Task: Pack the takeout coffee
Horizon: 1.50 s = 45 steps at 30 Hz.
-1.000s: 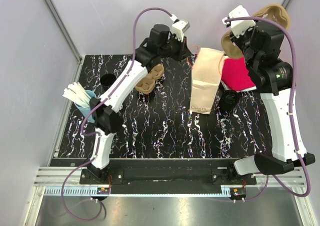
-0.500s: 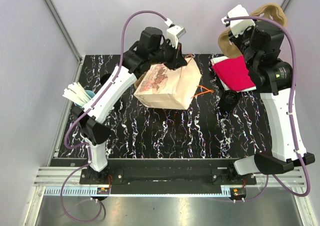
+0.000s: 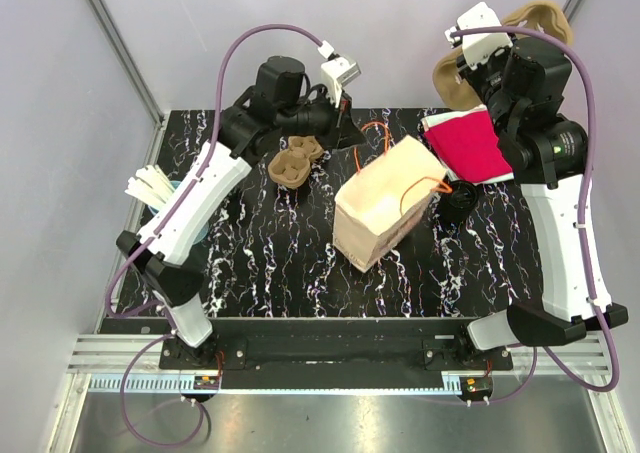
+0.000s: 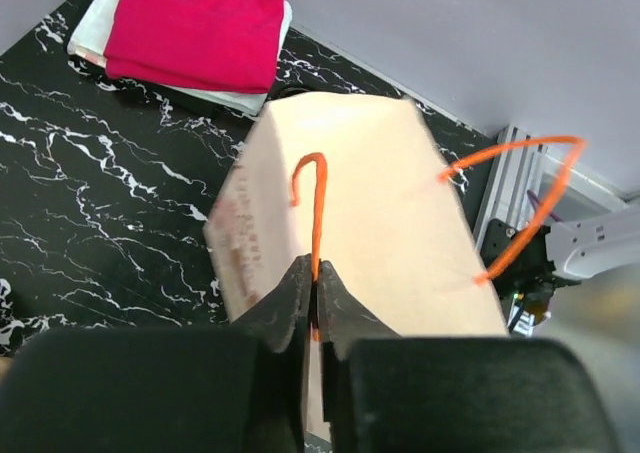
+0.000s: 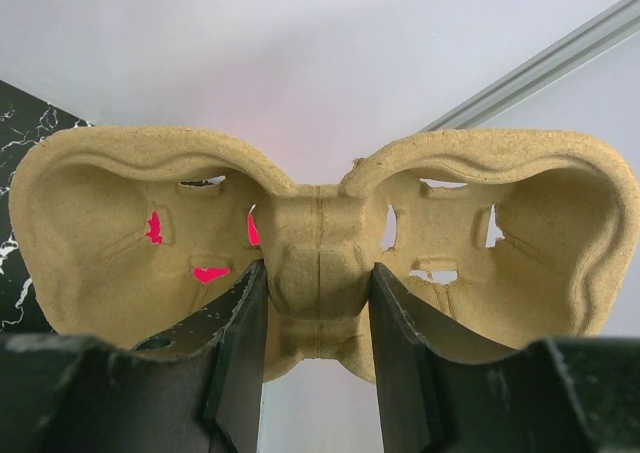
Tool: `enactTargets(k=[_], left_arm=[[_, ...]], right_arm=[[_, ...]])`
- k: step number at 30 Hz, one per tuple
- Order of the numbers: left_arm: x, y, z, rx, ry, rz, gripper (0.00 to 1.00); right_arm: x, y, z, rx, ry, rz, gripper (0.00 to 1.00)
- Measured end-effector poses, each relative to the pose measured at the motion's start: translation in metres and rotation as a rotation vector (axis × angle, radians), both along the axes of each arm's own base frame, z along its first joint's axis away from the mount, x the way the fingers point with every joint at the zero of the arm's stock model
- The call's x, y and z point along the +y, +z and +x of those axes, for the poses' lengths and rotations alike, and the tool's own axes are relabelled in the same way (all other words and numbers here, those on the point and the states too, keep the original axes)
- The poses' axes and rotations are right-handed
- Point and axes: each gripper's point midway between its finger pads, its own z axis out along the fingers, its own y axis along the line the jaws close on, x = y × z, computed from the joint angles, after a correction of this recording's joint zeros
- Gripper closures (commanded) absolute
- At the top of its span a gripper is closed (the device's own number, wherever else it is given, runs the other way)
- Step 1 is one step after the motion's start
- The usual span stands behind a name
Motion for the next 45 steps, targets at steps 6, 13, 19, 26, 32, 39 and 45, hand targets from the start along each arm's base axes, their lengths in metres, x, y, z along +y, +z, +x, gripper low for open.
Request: enactTargets(k=[6, 13, 19, 26, 32, 39, 45], left_arm=[[0.002, -0.033, -0.004, 0.051, -0.018, 0.05, 0.71], [0.0, -0.062, -0.003, 0.101, -0.025, 0.093, 0.46], [-0.004, -0.047, 0.003, 0.053, -0.032, 0.074, 0.36], [-0.015, -0.014, 0.0, -0.006, -0.111, -0.013, 0.28], [-0.032, -0.024, 0.001, 0.02, -0.199, -0.041, 0.26], [-0.048, -0.064, 0.021, 0.084, -0.204, -0.003, 0.78], [-0.049, -0.068, 0.035, 0.058, -0.153, 0.009, 1.0]], right_arm=[[0.004, -0.003, 0.0, 0.006, 0.019, 0.018, 0.65], [0.012, -0.026, -0.008, 0.071, 0.042, 0.03, 0.65], [0.022, -0.047, -0.021, 0.135, 0.074, 0.037, 0.65], [0.019, -0.046, -0.029, 0.132, 0.069, 0.042, 0.65], [0.017, -0.044, -0.031, 0.125, 0.065, 0.046, 0.65], [0.017, -0.044, -0.031, 0.125, 0.064, 0.051, 0.65], [0.018, -0.045, -0.031, 0.13, 0.066, 0.057, 0.65]])
